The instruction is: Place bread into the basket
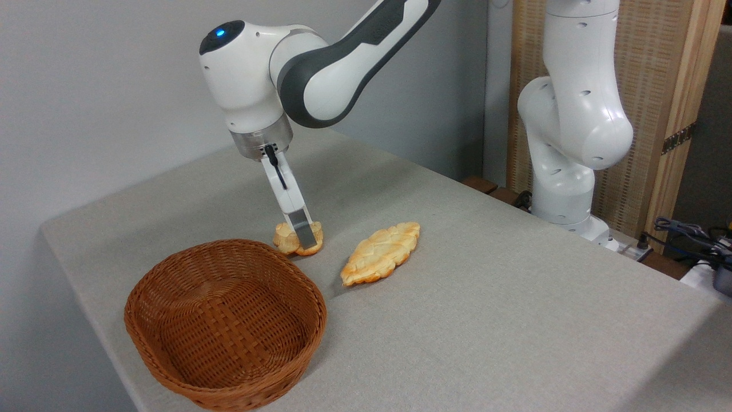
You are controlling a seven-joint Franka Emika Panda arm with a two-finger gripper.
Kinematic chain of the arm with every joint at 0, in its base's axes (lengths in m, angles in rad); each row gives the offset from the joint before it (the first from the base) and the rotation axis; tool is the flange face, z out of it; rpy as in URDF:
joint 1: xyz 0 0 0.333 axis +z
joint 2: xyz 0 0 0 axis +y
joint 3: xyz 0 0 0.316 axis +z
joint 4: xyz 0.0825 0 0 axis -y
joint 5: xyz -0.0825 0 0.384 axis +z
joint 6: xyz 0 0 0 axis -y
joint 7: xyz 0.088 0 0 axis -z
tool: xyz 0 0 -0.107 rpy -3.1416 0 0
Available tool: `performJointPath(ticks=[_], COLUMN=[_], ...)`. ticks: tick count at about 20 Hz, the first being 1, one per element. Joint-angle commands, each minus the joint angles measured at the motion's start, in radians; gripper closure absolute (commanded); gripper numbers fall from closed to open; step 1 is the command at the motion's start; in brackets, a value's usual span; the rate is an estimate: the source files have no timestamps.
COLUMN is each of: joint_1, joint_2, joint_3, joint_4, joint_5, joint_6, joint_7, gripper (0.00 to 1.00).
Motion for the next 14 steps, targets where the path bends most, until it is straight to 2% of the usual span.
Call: performJointPath(ticks=[1, 2, 3, 5, 11, 14], joint_1=[-0.010, -0.010, -0.010, -0.010, -0.007, 0.007], joint_2=[-0.007, -0.008, -0.010, -0.013, -0.066, -0.100], joint_3=[0.011, 0.011, 0.011, 0.010, 0.016, 0.030], joint_4=[-0.004, -0.003, -0.003, -0.003, 0.009, 0.055], joint_5=[0.018, 0.018, 0.018, 0.018, 0.017, 0.017], joint_6=[0.019, 0.017, 0.016, 0.010, -0.009, -0.053], joint_7=[-0.008, -0.009, -0.008, -0.008, -0.011, -0.008], gripper=[0.75, 0.70, 0.70, 0.78, 0.76, 0.76])
